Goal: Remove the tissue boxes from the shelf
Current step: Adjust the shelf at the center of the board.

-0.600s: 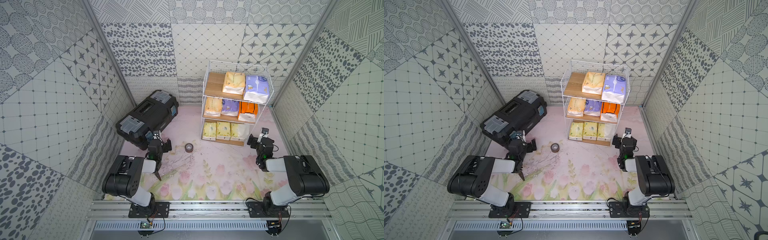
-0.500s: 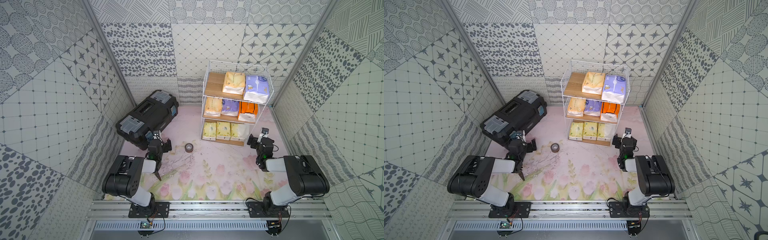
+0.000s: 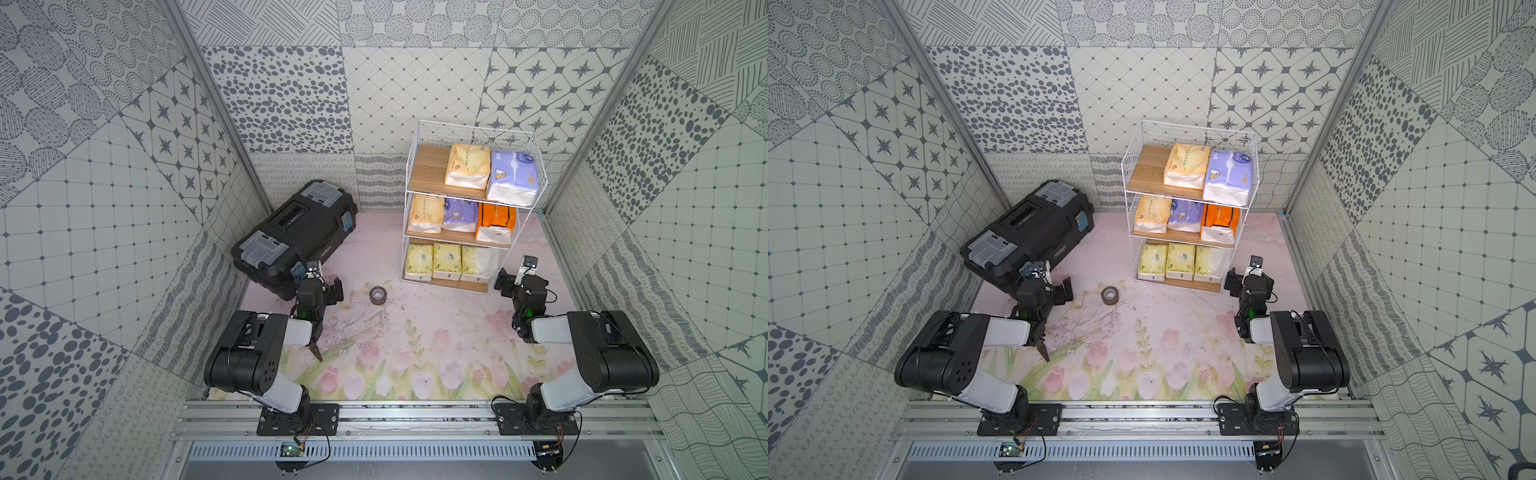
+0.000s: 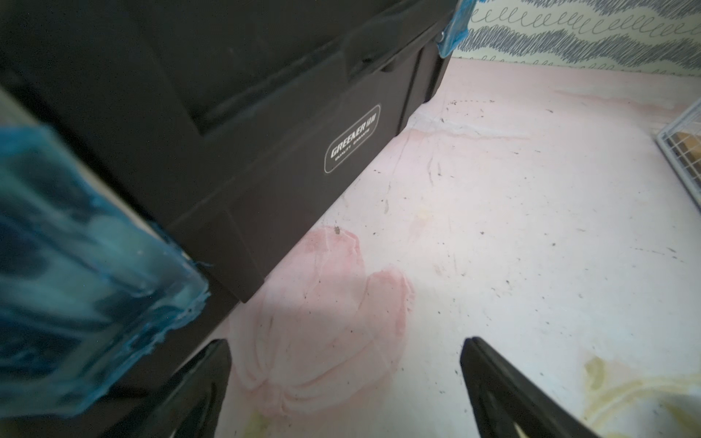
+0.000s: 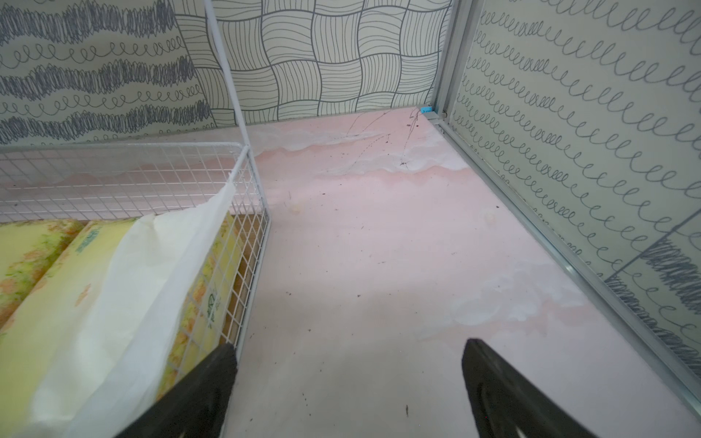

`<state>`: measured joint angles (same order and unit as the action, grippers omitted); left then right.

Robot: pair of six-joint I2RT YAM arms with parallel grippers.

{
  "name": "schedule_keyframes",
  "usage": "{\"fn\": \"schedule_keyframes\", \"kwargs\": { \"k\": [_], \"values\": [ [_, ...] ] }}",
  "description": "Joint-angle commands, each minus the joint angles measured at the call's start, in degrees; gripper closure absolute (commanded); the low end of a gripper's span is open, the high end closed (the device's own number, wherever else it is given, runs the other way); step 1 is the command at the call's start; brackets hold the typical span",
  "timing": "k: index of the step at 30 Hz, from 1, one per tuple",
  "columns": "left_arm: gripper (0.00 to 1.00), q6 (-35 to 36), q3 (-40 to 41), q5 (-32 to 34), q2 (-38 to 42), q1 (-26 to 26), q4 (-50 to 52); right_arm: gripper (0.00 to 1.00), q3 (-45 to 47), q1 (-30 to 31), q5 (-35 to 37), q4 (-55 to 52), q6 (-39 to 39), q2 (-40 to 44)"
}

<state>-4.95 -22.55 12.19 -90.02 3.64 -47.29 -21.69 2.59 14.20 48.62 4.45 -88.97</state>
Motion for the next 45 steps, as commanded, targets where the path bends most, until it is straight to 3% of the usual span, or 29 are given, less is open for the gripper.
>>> {"fn": "schedule_keyframes", "kwargs": {
  "k": [1, 3, 8, 12, 17, 23, 27, 33, 40, 45],
  "values": [
    [0.01, 0.47, 0.93, -2.60, 1.97, -0.11, -3.26, 0.03, 0.17, 1.22, 0.03, 2.10, -0.28, 1.47],
    [0.01, 0.22, 2.17, -0.87, 5.09, 0.09, -2.96, 0.03, 2.18, 1.58, 0.07, 2.12, -0.88, 5.75],
    [0.01, -4.02, 0.18, 2.92, 17.94, 0.22, 13.36, 0.03, 2.94, 2.16, 3.89, -9.88, 0.99, 21.86],
    [0.01, -11.62, -2.20, 5.07, 27.64, 0.28, 27.74, 0.03, 1.07, 2.07, 6.77, -26.92, 8.88, 35.42],
    [0.01, -22.90, -0.43, 3.52, 37.93, 0.22, 34.68, 0.03, 1.36, 0.31, 4.72, -44.62, 24.05, 51.33],
    [0.01, -27.76, -5.51, -1.43, 49.46, 0.23, 54.89, 0.03, 0.96, -0.83, -11.18, -61.52, 32.65, 62.72],
    [0.01, -30.20, -7.94, -7.14, 58.57, 0.16, 65.48, 0.03, -1.06, -0.82, -19.34, -68.22, 34.94, 62.71],
    [0.01, -33.81, -10.19, -16.02, 67.13, 0.17, 74.09, 0.03, -6.15, -0.87, -27.11, -68.80, 33.31, 53.89],
    [0.01, -34.36, -15.45, -27.83, 64.86, 0.14, 73.65, 0.05, -10.53, -4.90, -32.51, -63.66, 31.80, 44.82],
    [0.01, -34.60, -20.37, -36.14, 61.01, 0.20, 70.59, 0.16, -11.24, -9.77, -38.27, -57.31, 33.03, 39.25]
  ]
}}
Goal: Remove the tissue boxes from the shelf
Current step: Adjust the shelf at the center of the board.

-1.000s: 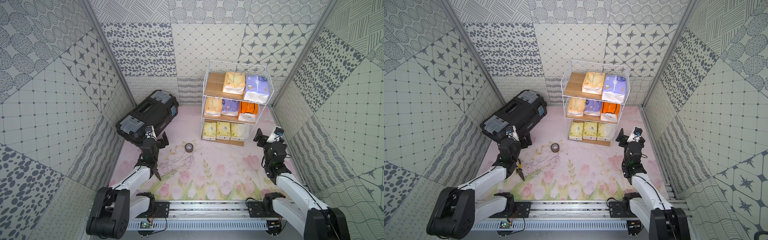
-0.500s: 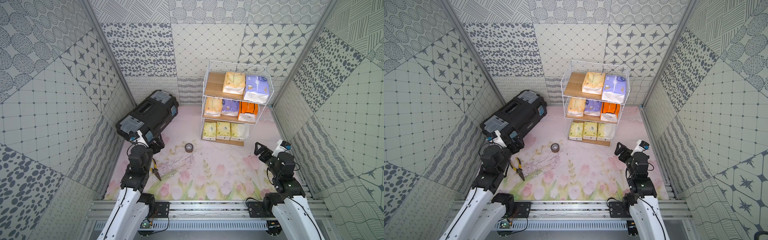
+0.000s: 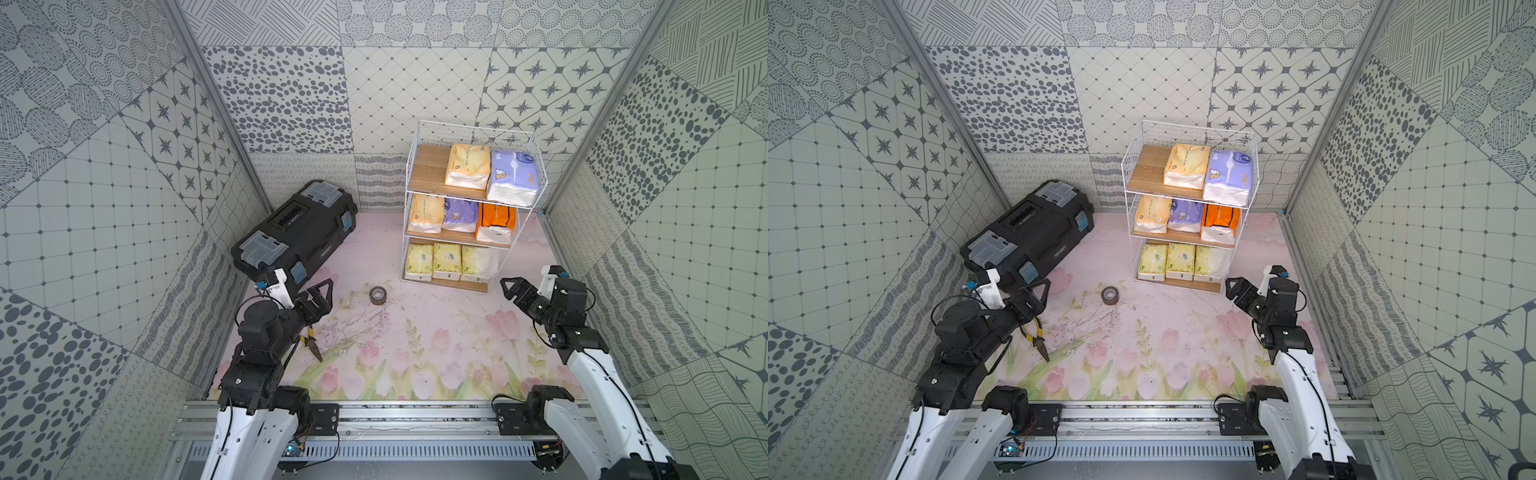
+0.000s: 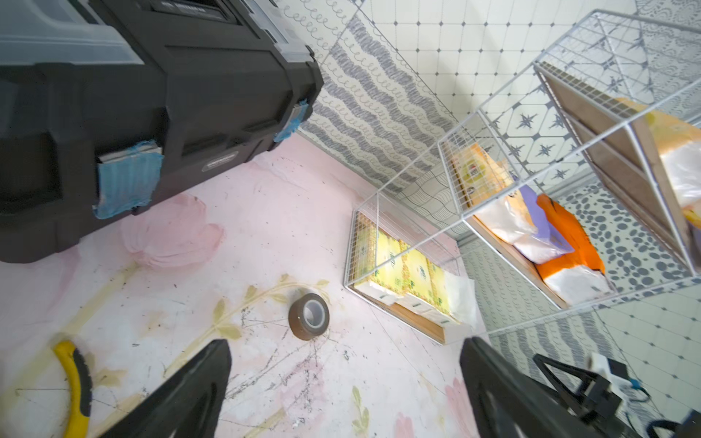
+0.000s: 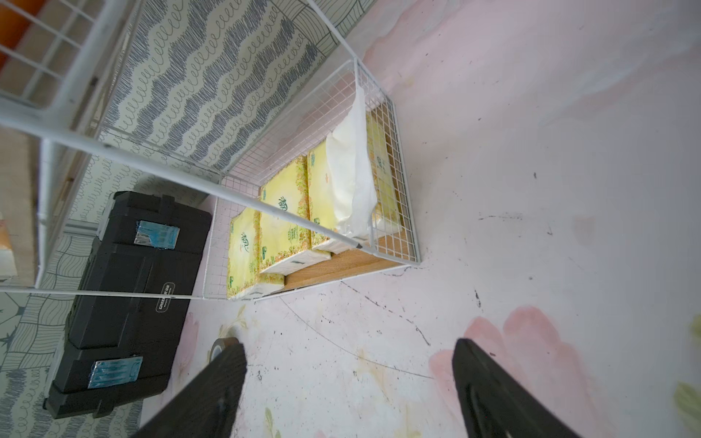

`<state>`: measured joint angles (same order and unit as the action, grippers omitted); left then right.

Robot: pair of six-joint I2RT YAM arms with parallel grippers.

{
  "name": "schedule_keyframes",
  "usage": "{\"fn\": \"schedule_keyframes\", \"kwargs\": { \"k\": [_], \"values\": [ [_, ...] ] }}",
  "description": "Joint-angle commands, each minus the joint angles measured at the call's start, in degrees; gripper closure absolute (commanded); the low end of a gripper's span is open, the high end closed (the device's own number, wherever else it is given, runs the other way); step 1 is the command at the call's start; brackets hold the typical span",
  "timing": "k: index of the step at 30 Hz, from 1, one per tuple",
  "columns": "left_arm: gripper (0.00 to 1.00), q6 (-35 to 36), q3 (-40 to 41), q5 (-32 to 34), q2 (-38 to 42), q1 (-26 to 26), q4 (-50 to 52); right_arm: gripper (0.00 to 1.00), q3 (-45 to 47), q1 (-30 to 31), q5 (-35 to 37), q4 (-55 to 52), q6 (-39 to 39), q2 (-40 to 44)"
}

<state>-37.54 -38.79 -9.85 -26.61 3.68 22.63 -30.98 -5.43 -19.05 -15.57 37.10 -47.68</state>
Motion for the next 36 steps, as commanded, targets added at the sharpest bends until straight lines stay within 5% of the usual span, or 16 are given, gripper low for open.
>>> {"fn": "schedule_keyframes", "kwargs": {
  "k": [1, 9, 36],
  "values": [
    [0.01, -2.08, -4.85, -15.56, -3.41, 0.17, -0.05, 0.18, -2.21, -2.32, -6.05, 7.95, 0.43, -3.04],
    [0.06, -6.17, -8.47, -24.47, -11.32, 2.39, -7.21, 0.29, -3.82, -3.31, -10.00, 12.34, 0.62, -8.76],
    [0.10, 3.07, -34.00, -8.82, -33.74, 33.87, -8.05, 0.40, -8.16, -8.17, -15.15, 18.03, 1.28, -21.26]
  ]
}}
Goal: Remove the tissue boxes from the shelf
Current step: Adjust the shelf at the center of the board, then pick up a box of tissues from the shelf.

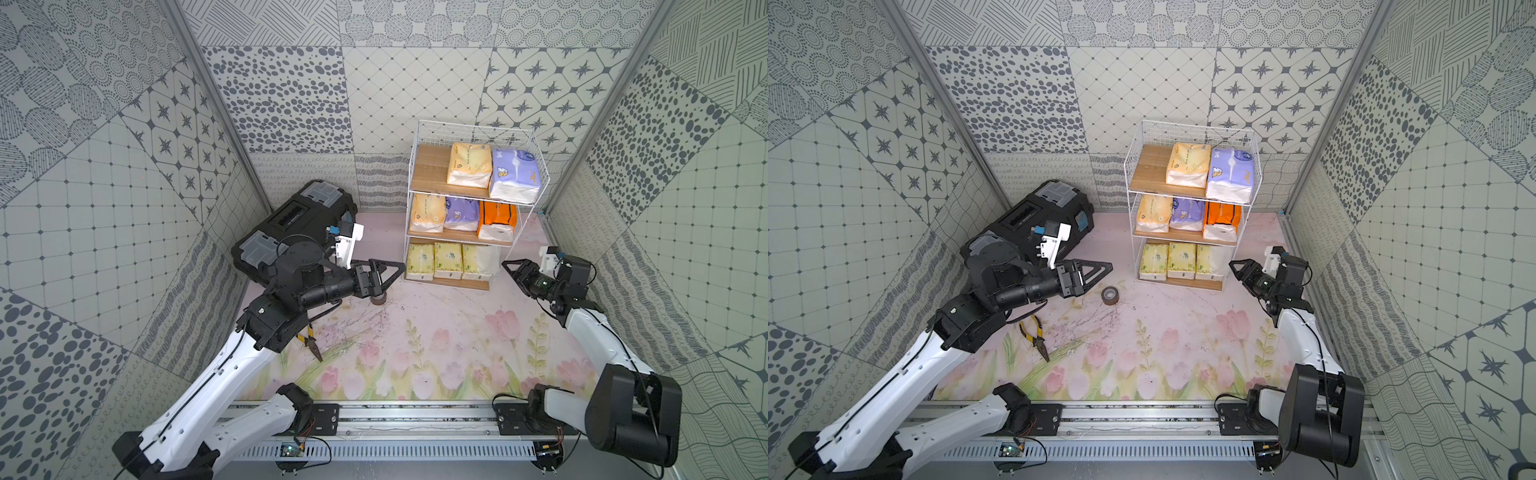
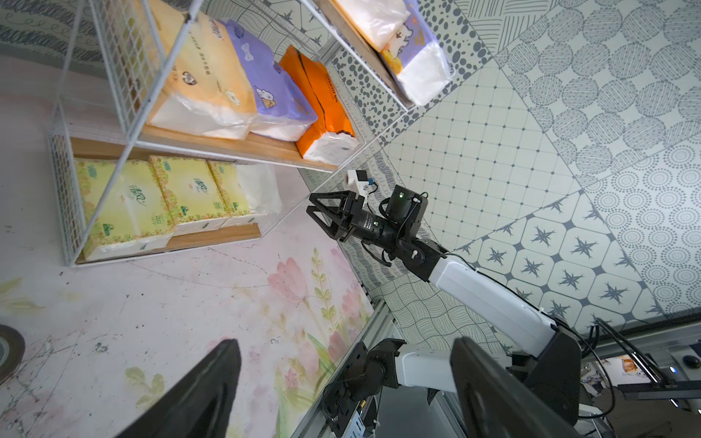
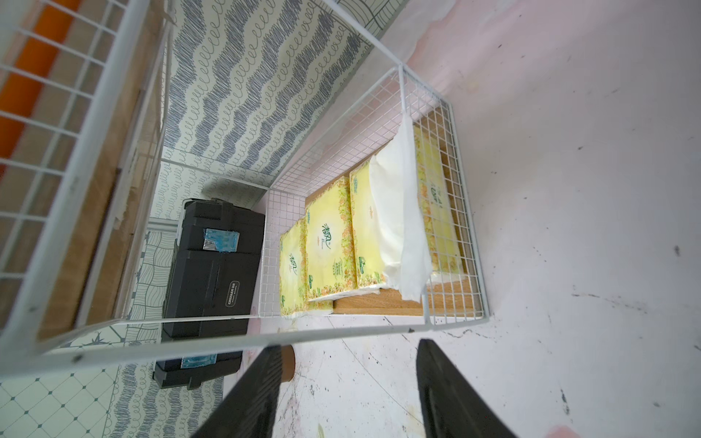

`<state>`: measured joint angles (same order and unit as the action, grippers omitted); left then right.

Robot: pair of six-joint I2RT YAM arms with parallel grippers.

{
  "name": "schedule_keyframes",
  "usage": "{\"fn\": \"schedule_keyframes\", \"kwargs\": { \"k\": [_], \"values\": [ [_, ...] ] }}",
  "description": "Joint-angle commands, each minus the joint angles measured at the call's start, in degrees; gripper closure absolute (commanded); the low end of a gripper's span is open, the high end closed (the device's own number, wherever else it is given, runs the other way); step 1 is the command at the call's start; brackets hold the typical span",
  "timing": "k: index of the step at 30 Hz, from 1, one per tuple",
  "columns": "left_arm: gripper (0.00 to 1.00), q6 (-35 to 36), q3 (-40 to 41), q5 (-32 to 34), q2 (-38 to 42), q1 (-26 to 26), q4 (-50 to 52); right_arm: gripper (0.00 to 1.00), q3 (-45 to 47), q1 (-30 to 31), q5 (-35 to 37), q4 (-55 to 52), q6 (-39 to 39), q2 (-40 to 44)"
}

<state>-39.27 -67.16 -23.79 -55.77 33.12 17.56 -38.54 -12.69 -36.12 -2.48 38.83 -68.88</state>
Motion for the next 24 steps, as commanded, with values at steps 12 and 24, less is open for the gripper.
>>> {"fn": "schedule_keyframes", "kwargs": {
  "k": [12, 24],
  "values": [
    [0.16, 11.09, -32.53, 13.58, -24.18, 10.16, 5.16, 0.30, 5.10, -1.08, 1.96, -7.48, -2.88, 19.46],
    [0.25, 20.28, -60.69, 24.97, -44.91, 11.96, 11.88, 0.30, 4.95, -1.02, 4.98, -15.27, -3.45, 33.92]
  ]
}}
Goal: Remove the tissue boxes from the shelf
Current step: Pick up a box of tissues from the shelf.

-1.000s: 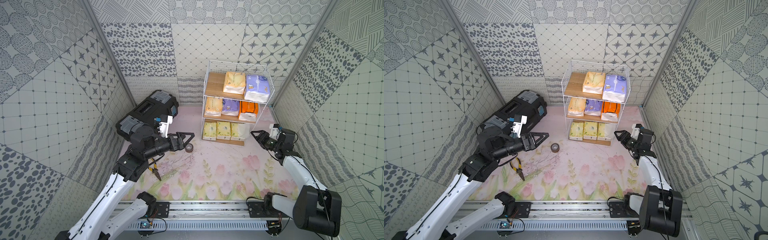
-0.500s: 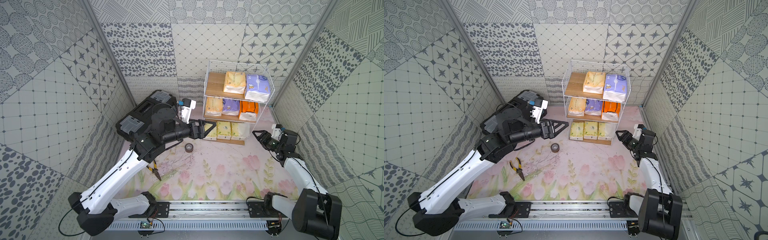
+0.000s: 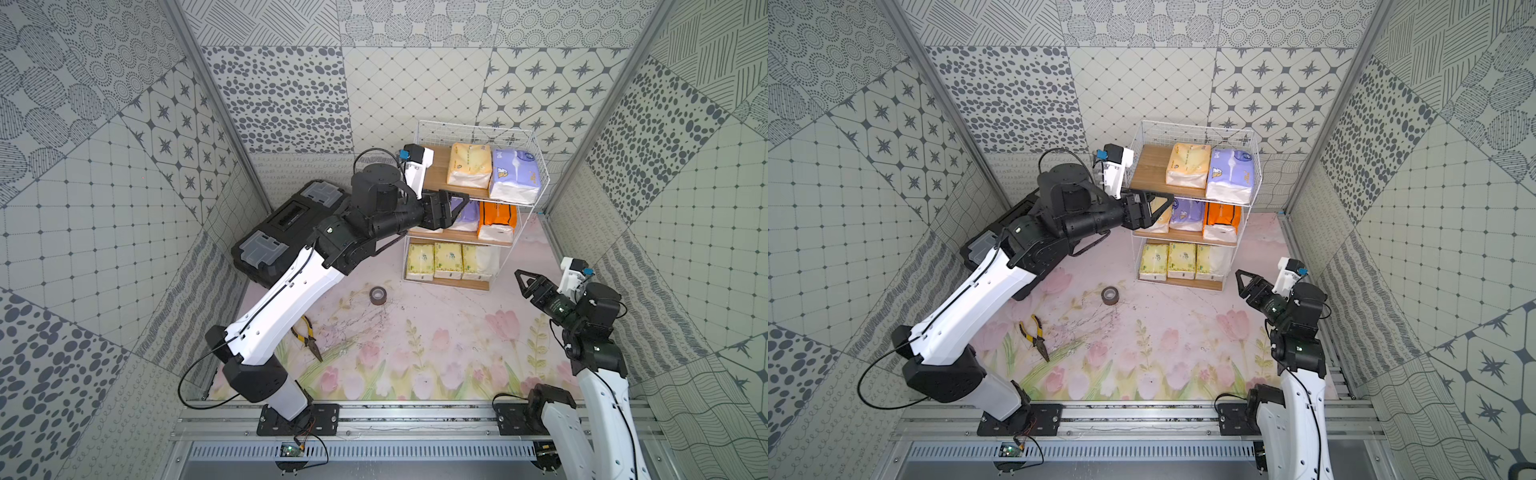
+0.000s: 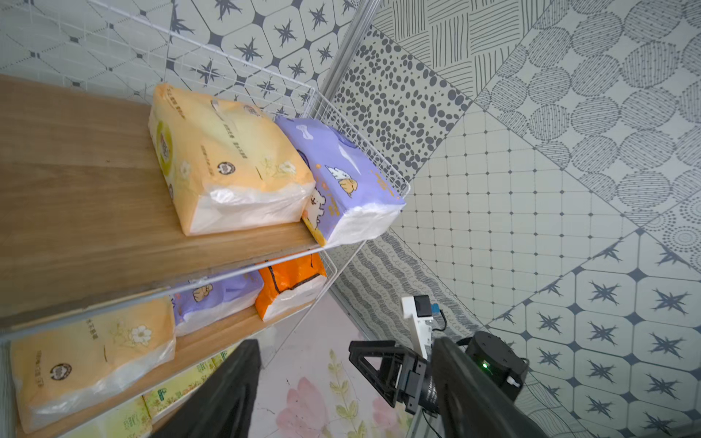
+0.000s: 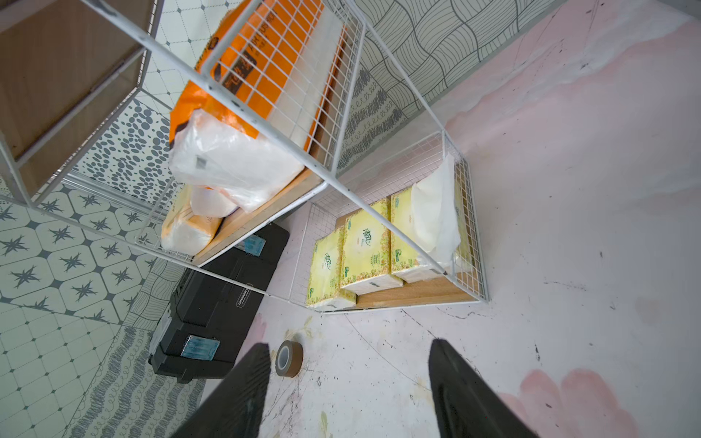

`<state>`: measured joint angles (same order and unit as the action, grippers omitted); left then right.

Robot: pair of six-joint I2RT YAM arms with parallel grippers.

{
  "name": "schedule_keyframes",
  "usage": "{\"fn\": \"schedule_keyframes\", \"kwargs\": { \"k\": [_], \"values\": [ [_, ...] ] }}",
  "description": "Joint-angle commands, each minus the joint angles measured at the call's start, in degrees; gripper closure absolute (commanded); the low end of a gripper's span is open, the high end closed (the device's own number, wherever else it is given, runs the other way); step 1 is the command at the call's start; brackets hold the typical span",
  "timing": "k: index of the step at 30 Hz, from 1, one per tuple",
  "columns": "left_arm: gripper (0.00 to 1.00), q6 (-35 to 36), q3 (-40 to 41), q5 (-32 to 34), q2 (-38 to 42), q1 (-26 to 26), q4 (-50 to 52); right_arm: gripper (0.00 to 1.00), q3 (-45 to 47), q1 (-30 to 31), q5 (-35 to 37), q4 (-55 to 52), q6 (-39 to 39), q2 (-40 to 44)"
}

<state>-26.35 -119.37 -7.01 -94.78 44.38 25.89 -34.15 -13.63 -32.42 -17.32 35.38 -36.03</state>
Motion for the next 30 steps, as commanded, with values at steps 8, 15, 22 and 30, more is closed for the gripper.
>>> {"fn": "schedule_keyframes", "kwargs": {
  "k": [8, 15, 22, 30],
  "values": [
    [0.31, 12.75, -22.63, 17.60, -16.78, 1.04, 4.93, 0.31, 1.91, -0.03, 0.63, -0.06, 2.04, 3.24],
    [0.31, 15.87, -24.83, 25.49, -19.92, 0.98, 2.68, 0.31, 2.51, -0.13, 0.06, -1.40, 1.25, 4.74],
    [0.34, 15.10, -28.80, 26.18, -23.92, 0.21, 4.01, 0.31, 1.94, -0.10, -0.44, -2.64, 0.88, 6.05],
    [0.47, 13.08, -29.16, 25.19, -25.69, -1.64, 3.51, 0.31, 1.46, -0.14, -0.96, -3.39, 0.97, 6.94]
  ]
}}
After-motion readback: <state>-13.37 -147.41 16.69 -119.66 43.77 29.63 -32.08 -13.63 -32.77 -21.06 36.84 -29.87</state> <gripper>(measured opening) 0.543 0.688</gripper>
